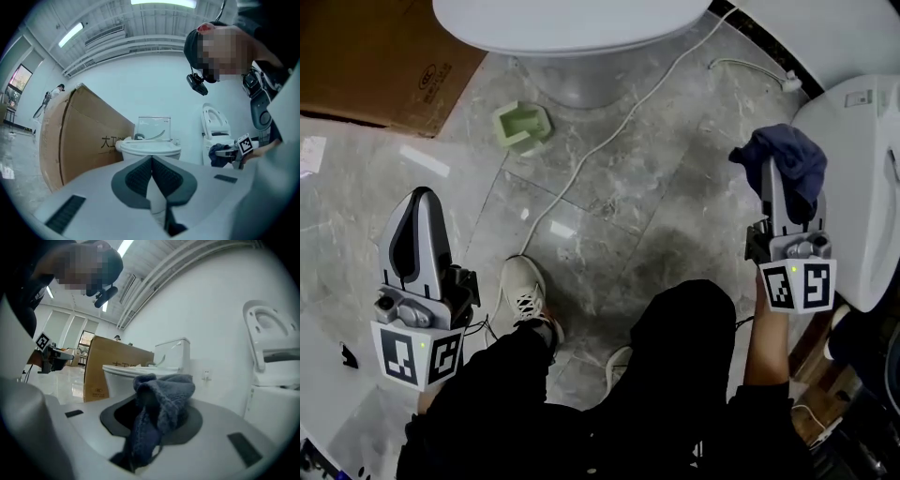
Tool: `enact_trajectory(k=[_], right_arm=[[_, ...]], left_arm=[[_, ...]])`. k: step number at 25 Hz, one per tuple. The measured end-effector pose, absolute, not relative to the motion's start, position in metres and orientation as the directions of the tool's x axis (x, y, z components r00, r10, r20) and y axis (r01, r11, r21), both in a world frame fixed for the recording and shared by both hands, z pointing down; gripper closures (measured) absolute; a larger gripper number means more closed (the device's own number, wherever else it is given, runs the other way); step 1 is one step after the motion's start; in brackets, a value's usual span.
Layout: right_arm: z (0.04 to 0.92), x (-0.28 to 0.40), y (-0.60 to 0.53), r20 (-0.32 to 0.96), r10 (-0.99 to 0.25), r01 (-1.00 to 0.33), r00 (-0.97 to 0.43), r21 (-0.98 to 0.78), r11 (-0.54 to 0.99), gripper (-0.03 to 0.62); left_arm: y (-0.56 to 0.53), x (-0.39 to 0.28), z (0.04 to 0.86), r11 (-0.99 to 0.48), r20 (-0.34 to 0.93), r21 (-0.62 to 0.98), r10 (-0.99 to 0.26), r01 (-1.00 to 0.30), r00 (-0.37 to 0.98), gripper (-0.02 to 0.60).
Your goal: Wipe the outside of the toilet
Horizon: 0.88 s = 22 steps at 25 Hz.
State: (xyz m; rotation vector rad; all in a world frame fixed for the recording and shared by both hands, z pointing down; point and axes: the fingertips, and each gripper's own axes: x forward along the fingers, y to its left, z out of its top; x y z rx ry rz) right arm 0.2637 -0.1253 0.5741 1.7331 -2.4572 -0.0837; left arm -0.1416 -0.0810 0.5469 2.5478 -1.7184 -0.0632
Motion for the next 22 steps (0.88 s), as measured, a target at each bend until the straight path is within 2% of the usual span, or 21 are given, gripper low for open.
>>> enact_trajectory(k=[5, 9, 11, 15, 18, 22], right_arm=[[0.536, 0.298, -0.096, 0.010, -0.964, -0.959, -0.265, 0.104, 0.265, 0.467], [0.516, 0.300, -0.085, -0.056, -0.970, -0.970, -0.235, 0.074, 0.230, 0.467], [0.510, 0.299, -0.083, -0.073, -0.975, -0.972, -0.210, 0.124, 0.200, 0.466], [0.487, 0.297, -0.084, -0.123, -0.984, -0.934, -0.126, 0.350, 0.076, 0.467], [0.475, 0.282, -0.093, -0.112, -0.982, -0.920, -0.154, 0.378, 0.101, 0.467], [0.462, 0.264, -0.106, -0.031, -0.984, -0.930, -0.177, 0.332, 0.157, 0.467]], left_arm=[[-0.069, -0.163, 0.530, -0.324, -0.008, 0.033, -0.946, -0.946, 0.323, 0.572], [-0.067, -0.183, 0.519, -0.278, -0.024, 0.019, -0.960, -0.960, 0.278, 0.572], [-0.070, -0.190, 0.513, -0.262, -0.029, 0.004, -0.965, -0.965, 0.262, 0.572], [-0.080, -0.190, 0.508, -0.283, -0.022, -0.042, -0.958, -0.958, 0.284, 0.572], [-0.093, -0.199, 0.504, -0.275, 0.009, -0.034, -0.961, -0.961, 0.275, 0.572], [-0.099, -0.218, 0.481, -0.234, 0.071, -0.070, -0.971, -0.970, 0.229, 0.572]])
